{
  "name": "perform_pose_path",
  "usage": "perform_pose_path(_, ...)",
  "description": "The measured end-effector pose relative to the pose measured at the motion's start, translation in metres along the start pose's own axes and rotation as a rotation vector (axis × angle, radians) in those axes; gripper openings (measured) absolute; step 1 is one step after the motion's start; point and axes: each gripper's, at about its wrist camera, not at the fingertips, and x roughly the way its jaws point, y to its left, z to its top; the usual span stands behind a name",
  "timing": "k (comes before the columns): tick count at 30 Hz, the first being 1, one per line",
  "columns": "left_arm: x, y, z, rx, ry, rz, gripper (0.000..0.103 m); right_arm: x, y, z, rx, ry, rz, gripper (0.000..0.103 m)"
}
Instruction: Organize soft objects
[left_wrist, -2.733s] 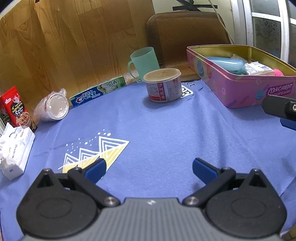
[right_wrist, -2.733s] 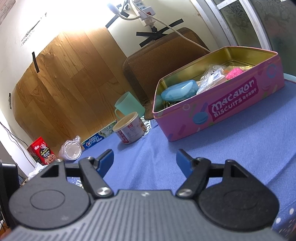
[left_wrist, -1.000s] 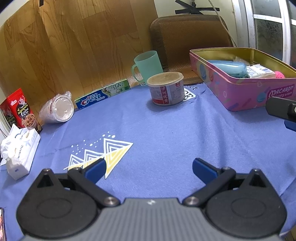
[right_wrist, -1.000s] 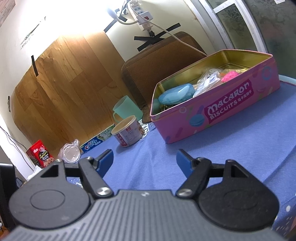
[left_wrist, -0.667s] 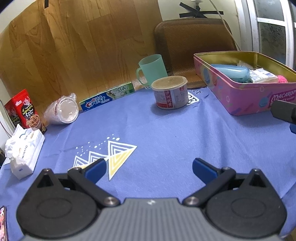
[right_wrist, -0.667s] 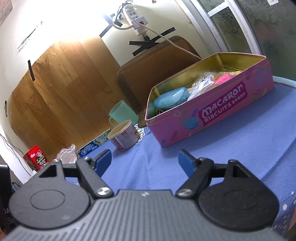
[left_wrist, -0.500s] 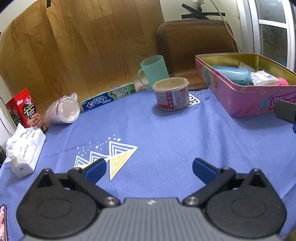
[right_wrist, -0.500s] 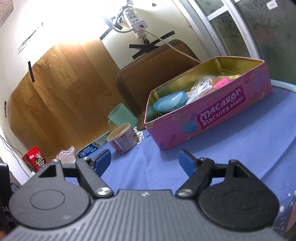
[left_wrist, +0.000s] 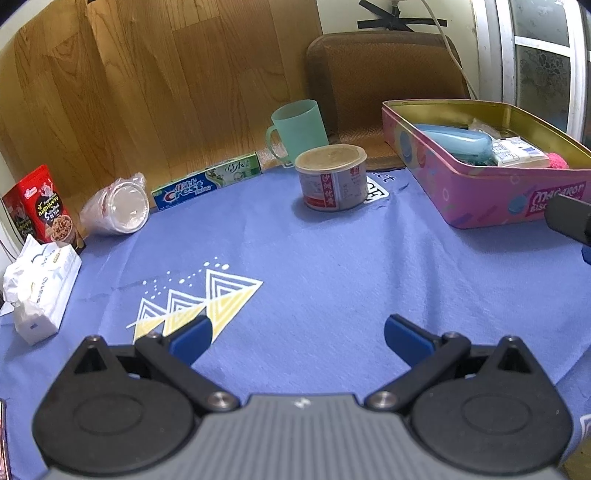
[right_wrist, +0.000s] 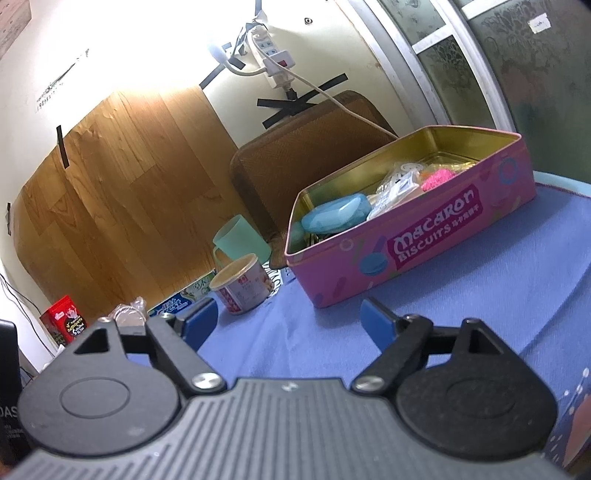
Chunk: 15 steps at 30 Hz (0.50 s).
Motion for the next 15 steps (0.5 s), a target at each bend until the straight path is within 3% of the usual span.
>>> perform_pose_path(15, 0.0031, -0.0026, 0.0005, -0.006, 0.030, -0.022, 0.103, 0.0017, 0.0002, -0.0008, 0.000, 0.009, -0.002, 0.087)
